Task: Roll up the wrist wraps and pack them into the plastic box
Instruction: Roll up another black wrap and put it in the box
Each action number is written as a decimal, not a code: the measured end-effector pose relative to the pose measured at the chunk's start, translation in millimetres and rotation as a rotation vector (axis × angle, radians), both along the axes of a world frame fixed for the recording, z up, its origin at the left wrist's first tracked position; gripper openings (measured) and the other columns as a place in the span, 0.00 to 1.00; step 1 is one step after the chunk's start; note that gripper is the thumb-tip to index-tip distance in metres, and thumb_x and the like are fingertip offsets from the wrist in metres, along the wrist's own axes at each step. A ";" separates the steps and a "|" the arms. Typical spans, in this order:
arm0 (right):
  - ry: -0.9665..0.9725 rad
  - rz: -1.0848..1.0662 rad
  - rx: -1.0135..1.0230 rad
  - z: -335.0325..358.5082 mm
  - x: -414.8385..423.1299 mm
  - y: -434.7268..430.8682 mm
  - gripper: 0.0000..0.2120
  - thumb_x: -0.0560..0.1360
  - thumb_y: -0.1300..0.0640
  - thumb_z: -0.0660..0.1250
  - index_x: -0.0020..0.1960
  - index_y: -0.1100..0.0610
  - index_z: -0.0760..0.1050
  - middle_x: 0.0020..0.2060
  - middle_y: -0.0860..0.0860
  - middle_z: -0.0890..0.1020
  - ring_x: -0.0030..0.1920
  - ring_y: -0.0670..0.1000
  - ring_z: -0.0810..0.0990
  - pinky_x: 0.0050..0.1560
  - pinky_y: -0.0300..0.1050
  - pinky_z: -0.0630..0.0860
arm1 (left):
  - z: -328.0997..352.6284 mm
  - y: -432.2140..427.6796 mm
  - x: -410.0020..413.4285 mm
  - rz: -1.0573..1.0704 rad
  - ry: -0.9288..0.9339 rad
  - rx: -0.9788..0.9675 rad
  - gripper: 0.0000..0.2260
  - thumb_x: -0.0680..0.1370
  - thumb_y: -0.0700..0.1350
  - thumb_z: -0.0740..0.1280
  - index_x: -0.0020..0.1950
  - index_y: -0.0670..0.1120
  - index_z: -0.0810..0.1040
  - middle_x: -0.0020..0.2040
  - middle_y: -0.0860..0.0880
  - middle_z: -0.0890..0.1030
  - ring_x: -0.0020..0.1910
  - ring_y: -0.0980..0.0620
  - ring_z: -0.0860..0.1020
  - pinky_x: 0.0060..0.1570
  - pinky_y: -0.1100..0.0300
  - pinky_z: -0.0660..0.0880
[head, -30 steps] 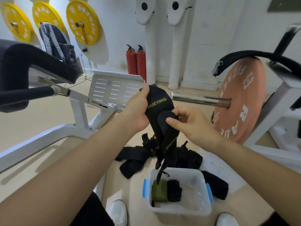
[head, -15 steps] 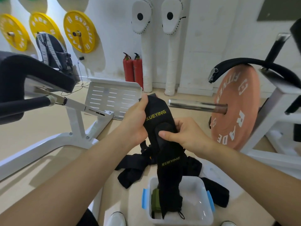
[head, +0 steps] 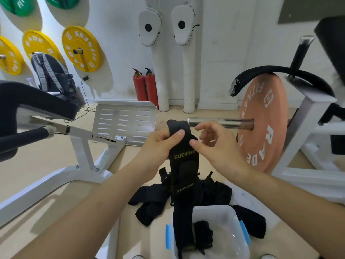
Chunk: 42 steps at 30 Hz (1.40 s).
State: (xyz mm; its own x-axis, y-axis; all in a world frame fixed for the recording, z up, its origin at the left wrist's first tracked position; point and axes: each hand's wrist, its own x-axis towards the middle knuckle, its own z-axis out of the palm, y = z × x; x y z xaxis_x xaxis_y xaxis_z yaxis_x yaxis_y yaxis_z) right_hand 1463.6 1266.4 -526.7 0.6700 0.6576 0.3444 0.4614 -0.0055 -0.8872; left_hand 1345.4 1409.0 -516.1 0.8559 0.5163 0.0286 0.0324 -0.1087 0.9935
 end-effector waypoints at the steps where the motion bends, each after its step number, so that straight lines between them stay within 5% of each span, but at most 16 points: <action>1: -0.005 0.013 0.011 1.2 -1.1 -0.6 0.13 0.74 0.57 0.75 0.55 0.45 0.78 0.47 0.43 0.82 0.46 0.41 0.81 0.46 0.35 0.78 | 0.5 -1.6 0.8 -0.009 -0.003 0.004 0.13 0.84 0.48 0.64 0.61 0.44 0.84 0.55 0.45 0.87 0.58 0.48 0.84 0.63 0.46 0.78; 7: 0.088 0.155 0.056 9.0 0.8 -7.3 0.12 0.75 0.64 0.73 0.53 0.49 0.81 0.40 0.53 0.87 0.43 0.50 0.87 0.49 0.40 0.82 | 3.6 -7.8 2.3 -0.047 -0.073 0.081 0.11 0.83 0.44 0.66 0.63 0.45 0.83 0.55 0.45 0.87 0.59 0.47 0.84 0.62 0.50 0.79; 12: 0.094 0.124 0.082 9.4 8.3 -12.7 0.09 0.73 0.66 0.75 0.53 0.57 0.84 0.43 0.53 0.87 0.45 0.52 0.86 0.50 0.40 0.82 | 7.3 -7.0 0.1 0.040 -0.145 0.123 0.09 0.77 0.41 0.73 0.57 0.46 0.84 0.52 0.45 0.87 0.54 0.44 0.85 0.61 0.43 0.80; 16: 0.104 0.131 0.075 6.6 12.7 -15.3 0.09 0.73 0.65 0.76 0.52 0.58 0.83 0.43 0.54 0.87 0.46 0.55 0.85 0.51 0.44 0.82 | 10.5 -7.9 -2.4 0.129 -0.218 0.287 0.15 0.73 0.38 0.78 0.54 0.49 0.77 0.48 0.53 0.86 0.47 0.51 0.85 0.50 0.52 0.82; 18: 0.112 0.137 0.084 6.2 13.3 -16.7 0.09 0.72 0.64 0.76 0.52 0.60 0.83 0.44 0.56 0.86 0.47 0.56 0.85 0.52 0.46 0.82 | 10.8 -10.0 -3.7 0.105 -0.260 0.377 0.20 0.73 0.37 0.78 0.58 0.52 0.75 0.52 0.55 0.84 0.51 0.53 0.84 0.50 0.57 0.81; 22: 0.115 0.166 0.098 7.3 13.1 -17.8 0.08 0.72 0.65 0.76 0.48 0.55 0.82 0.40 0.51 0.85 0.43 0.48 0.83 0.51 0.43 0.81 | 7.7 -8.0 -1.1 0.126 -0.241 0.797 0.22 0.73 0.49 0.77 0.66 0.59 0.77 0.67 0.55 0.71 0.69 0.54 0.71 0.64 0.60 0.73; 25: 0.131 0.201 0.121 7.2 15.5 -18.3 0.06 0.73 0.68 0.75 0.48 0.61 0.82 0.39 0.55 0.82 0.42 0.48 0.81 0.48 0.42 0.80 | 5.7 -6.0 -0.2 0.122 -0.228 0.925 0.17 0.75 0.53 0.73 0.63 0.55 0.81 0.63 0.61 0.77 0.68 0.55 0.70 0.67 0.63 0.67; 28: 0.129 0.208 0.124 7.9 17.1 -20.0 0.07 0.73 0.68 0.75 0.50 0.62 0.82 0.43 0.61 0.84 0.44 0.51 0.83 0.51 0.45 0.81 | 6.4 -10.7 -1.3 0.110 -0.236 0.862 0.13 0.76 0.54 0.71 0.60 0.57 0.81 0.56 0.65 0.80 0.61 0.57 0.77 0.61 0.63 0.72; 33: 0.118 0.174 0.102 8.6 15.7 -20.1 0.10 0.72 0.67 0.76 0.52 0.60 0.81 0.44 0.56 0.85 0.43 0.49 0.84 0.50 0.45 0.81 | 8.3 -18.1 -0.4 0.098 -0.268 0.698 0.13 0.76 0.43 0.73 0.56 0.59 0.81 0.49 0.58 0.85 0.50 0.55 0.83 0.52 0.64 0.78; 37: 0.024 0.143 0.126 12.6 13.3 -21.6 0.22 0.71 0.66 0.77 0.60 0.52 0.75 0.54 0.49 0.82 0.43 0.49 0.84 0.48 0.44 0.83 | 11.0 -23.0 0.9 0.125 -0.241 0.351 0.08 0.78 0.37 0.74 0.53 0.49 0.84 0.37 0.50 0.84 0.41 0.55 0.82 0.44 0.61 0.78; 39: -0.074 0.189 0.109 14.2 11.9 -22.4 0.24 0.72 0.67 0.76 0.62 0.49 0.75 0.56 0.45 0.81 0.50 0.50 0.84 0.53 0.45 0.82 | 12.2 -23.8 1.2 0.136 -0.203 0.192 0.06 0.78 0.38 0.73 0.52 0.48 0.84 0.39 0.39 0.84 0.41 0.50 0.82 0.45 0.58 0.78; 42: -0.201 0.240 0.061 14.1 9.2 -22.6 0.23 0.71 0.68 0.76 0.59 0.46 0.79 0.54 0.40 0.81 0.55 0.47 0.81 0.57 0.43 0.80 | 14.7 -25.1 0.4 0.109 -0.189 -0.072 0.06 0.78 0.37 0.72 0.53 0.45 0.82 0.41 0.40 0.86 0.41 0.49 0.85 0.43 0.58 0.80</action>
State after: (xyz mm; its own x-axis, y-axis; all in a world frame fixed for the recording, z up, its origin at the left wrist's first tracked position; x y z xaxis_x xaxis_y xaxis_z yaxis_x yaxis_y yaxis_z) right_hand 1472.7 1243.8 -512.6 0.4125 0.7628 0.4980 0.6091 0.1755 -0.7734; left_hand 1345.8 1383.9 -501.4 0.7781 0.6117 0.1429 -0.1476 -0.0432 0.9881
